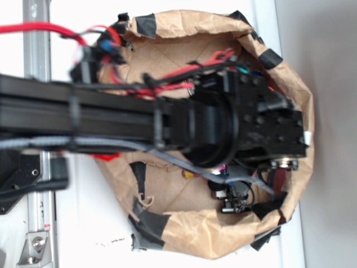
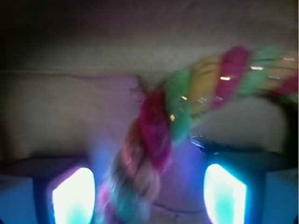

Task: Grab the multicolored rope.

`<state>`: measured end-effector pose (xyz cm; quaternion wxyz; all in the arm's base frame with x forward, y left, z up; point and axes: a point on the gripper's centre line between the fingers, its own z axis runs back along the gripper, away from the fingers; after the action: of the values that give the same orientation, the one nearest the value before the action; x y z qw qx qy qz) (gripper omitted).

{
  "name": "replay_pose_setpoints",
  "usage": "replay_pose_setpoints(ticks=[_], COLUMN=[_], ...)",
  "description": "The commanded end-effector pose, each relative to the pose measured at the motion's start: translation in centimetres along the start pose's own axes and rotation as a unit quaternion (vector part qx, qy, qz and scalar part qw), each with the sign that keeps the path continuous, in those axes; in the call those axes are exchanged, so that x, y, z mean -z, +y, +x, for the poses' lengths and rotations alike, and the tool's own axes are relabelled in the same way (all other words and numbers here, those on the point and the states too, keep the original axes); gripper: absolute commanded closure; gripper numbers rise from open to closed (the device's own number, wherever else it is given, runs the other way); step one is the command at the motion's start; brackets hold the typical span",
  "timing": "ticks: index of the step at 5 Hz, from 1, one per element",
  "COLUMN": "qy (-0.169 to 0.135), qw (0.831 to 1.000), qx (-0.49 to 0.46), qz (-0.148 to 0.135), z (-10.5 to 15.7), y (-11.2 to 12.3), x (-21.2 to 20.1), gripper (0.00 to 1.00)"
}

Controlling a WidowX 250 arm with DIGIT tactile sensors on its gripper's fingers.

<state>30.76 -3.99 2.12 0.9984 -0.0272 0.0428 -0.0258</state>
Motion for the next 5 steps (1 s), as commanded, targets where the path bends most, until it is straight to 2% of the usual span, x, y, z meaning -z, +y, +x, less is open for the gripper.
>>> replay_pose_setpoints(ticks=[1,2,3,4,5], qy=[-0.012,-0.037,-0.102,-0.144,-0.119], qw=[1.000,0.999,0.994,0.989,0.993], qx=[-0.027,0.002,0.046,0.031,0.015], qz=[0.004,0.004,-0.008,-0.024,-0.018], z=[-0.9,-1.5,-2.1,-3.4,-4.2], y=[0.7,0.4,1.4,3.0,3.5], x=[0.5,-1.8,-6.7,-11.6,-16.7], gripper=[1.00,1.00,1.00,1.00,1.00])
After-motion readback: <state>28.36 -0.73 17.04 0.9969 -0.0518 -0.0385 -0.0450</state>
